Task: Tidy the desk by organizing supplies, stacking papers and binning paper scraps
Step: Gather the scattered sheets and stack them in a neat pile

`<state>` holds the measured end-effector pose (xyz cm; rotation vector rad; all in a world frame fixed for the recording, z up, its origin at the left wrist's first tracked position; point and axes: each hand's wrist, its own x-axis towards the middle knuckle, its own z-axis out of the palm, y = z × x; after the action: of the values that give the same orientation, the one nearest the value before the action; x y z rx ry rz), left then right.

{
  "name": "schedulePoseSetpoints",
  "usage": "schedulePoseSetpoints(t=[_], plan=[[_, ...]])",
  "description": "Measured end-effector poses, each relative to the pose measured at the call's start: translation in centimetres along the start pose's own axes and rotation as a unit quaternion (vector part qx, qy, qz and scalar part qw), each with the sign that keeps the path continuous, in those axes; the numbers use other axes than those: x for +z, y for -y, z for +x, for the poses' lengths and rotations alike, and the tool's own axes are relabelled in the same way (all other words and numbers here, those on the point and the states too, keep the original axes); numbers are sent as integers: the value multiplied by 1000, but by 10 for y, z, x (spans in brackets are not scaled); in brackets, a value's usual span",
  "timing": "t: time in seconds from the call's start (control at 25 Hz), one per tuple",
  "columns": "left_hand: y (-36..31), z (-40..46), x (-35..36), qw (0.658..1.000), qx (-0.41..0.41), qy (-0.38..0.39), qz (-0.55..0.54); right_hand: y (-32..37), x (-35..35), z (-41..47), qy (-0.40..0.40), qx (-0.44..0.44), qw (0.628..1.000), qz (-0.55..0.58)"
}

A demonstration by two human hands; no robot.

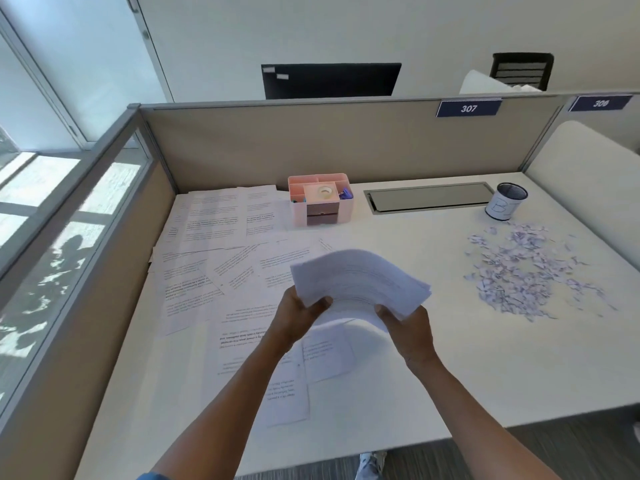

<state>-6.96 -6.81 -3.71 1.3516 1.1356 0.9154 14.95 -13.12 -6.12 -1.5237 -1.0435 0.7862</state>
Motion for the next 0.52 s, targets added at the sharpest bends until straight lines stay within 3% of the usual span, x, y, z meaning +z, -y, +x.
schedulePoseSetpoints(t=[0.12, 0.4, 0.52], plan=[[13, 2, 6, 999, -3, 27, 41, -12, -1, -1, 1, 16, 999, -33], [17, 8, 19, 997, -8, -46, 68, -15, 1, 5, -32, 15, 999, -28], [22, 5, 24, 997, -11, -46, 66, -17, 2, 8, 8, 40, 998, -46]])
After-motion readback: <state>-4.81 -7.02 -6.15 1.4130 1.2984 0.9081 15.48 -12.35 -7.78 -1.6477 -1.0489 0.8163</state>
